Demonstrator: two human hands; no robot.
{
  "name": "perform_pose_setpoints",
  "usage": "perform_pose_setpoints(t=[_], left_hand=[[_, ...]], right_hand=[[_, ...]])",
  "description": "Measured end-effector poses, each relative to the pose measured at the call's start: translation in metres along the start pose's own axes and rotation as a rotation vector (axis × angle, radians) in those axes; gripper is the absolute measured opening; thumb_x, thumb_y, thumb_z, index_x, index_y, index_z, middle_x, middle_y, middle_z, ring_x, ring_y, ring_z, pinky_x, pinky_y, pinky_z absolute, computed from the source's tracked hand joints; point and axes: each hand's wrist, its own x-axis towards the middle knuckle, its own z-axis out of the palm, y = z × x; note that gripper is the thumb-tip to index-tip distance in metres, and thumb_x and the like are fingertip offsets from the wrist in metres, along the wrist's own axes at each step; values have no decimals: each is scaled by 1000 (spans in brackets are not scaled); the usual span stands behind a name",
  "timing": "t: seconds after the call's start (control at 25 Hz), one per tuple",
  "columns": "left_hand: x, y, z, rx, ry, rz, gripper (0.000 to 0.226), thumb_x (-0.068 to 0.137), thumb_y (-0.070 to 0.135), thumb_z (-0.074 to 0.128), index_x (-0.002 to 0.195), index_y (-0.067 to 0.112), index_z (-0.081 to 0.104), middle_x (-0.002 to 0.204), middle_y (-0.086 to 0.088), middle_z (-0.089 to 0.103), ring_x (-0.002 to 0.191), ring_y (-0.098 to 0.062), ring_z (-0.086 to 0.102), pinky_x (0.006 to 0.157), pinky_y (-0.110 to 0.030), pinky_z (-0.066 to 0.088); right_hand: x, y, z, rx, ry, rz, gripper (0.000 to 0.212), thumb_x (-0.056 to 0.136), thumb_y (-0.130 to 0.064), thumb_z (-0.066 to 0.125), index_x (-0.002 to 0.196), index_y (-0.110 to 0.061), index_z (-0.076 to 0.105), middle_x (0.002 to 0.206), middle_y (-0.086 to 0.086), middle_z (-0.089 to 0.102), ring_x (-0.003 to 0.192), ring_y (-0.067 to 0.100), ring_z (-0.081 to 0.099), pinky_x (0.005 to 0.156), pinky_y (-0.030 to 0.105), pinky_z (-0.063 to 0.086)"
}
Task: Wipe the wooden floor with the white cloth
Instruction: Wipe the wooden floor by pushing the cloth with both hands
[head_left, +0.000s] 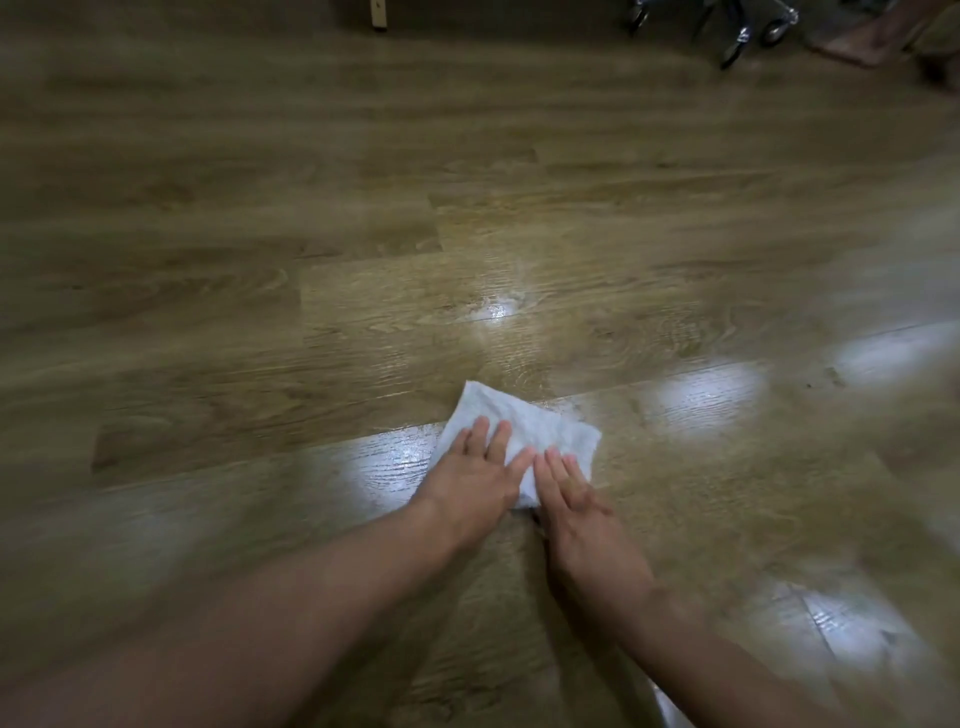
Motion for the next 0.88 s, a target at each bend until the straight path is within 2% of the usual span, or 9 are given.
perform_pose_setpoints(t=[0.04, 0.08, 0.2, 0.28, 0.36, 0.52, 0.68, 0.76, 0.88], left_hand=[[-1, 4, 3, 10, 13, 14, 55, 103, 22, 21, 153, 15, -2, 157, -25, -5, 145, -43, -2, 119, -48, 8], [1, 4, 2, 14, 19, 17, 55, 103, 22, 21, 153, 15, -2, 157, -26, -4, 145, -43, -1, 119, -48, 9], [28, -11, -16, 79, 9, -46, 59, 103, 26, 27, 153, 16, -2, 157, -25, 6, 145, -40, 7, 118, -45, 13], [56, -23, -34, 157, -15, -104, 59, 103, 28, 30, 153, 16, 1, 154, -24, 21, 144, -41, 10, 117, -48, 13], [69, -28, -44, 156, -42, -137, 55, 104, 26, 26, 153, 18, 3, 151, -28, 26, 143, -43, 12, 117, -49, 14], [50, -6, -18, 79, 62, -19, 54, 103, 24, 24, 153, 24, 3, 154, -32, 10, 143, -45, 7, 116, -46, 14], [30, 17, 4, -99, 81, 119, 53, 102, 30, 28, 151, 34, 7, 158, -23, -3, 146, -40, -3, 114, -47, 23], [39, 11, -1, -156, 85, 80, 57, 101, 39, 33, 151, 33, 7, 159, -17, 0, 147, -33, -1, 109, -46, 32], [64, 1, -20, -179, 95, -90, 68, 100, 43, 35, 153, 18, 0, 159, -18, 2, 148, -31, 2, 116, -40, 20]], right_hand=[[-2, 5, 0, -15, 41, 0, 55, 89, -15, 25, 138, 5, 44, 144, 21, 43, 133, 32, 44, 103, 35, 42], [3, 10, -4, -35, 17, 18, 58, 89, -16, 22, 141, 2, 40, 147, 17, 40, 135, 29, 41, 104, 33, 41], [47, 37, -18, -47, -7, 19, 56, 98, -15, 21, 152, -10, 8, 161, 6, 8, 148, 19, 9, 115, 26, 17], [85, 51, -28, -34, -30, 50, 56, 99, -10, 25, 152, -11, 7, 161, 6, 6, 148, 18, 7, 115, 27, 17], [100, 52, -34, 5, -43, 66, 57, 98, -7, 27, 152, -11, 10, 161, 6, 8, 148, 19, 9, 116, 30, 22], [38, 44, -8, 81, 55, 126, 57, 98, -7, 28, 152, -9, 11, 161, 7, 9, 148, 20, 6, 117, 28, 15], [-19, 36, 4, 64, 68, 141, 53, 93, -5, 35, 145, 2, 31, 152, 18, 31, 142, 33, 28, 111, 40, 33], [4, 43, -5, 31, 11, 142, 56, 95, -5, 33, 149, 0, 18, 157, 18, 18, 146, 30, 16, 117, 35, 21], [60, 61, -23, 42, -20, 180, 60, 95, -9, 30, 151, -4, 10, 160, 13, 10, 148, 26, 10, 118, 32, 17]])
